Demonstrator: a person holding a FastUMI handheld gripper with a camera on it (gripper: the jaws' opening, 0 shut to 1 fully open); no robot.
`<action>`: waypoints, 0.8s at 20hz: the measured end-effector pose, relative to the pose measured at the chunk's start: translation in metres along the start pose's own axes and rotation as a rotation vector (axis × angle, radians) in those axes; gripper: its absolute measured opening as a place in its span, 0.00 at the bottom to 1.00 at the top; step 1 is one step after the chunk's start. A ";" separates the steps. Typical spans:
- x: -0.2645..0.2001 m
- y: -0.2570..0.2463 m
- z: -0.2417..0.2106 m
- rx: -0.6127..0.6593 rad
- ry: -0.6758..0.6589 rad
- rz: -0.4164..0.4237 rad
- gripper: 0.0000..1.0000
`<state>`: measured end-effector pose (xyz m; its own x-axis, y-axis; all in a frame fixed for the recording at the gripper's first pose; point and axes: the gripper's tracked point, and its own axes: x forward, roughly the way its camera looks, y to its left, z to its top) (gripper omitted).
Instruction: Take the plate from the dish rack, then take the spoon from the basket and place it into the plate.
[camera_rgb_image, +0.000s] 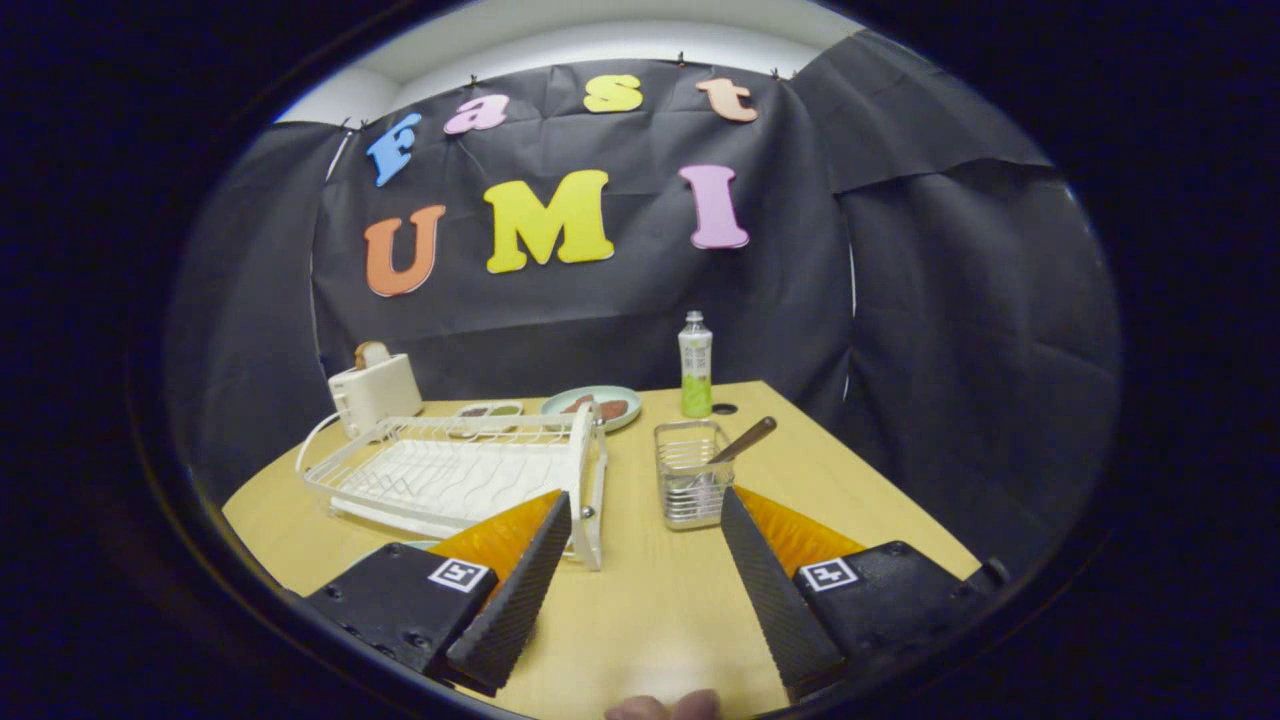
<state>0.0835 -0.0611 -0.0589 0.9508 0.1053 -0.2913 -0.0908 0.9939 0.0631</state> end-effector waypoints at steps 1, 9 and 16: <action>0.003 -0.009 0.000 -0.004 -0.016 -0.007 0.98; 0.058 -0.056 0.008 0.007 -0.064 -0.032 0.98; 0.112 -0.059 0.006 0.070 -0.021 0.022 0.98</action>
<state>0.1974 -0.1082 -0.0899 0.9549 0.1258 -0.2688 -0.0915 0.9864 0.1366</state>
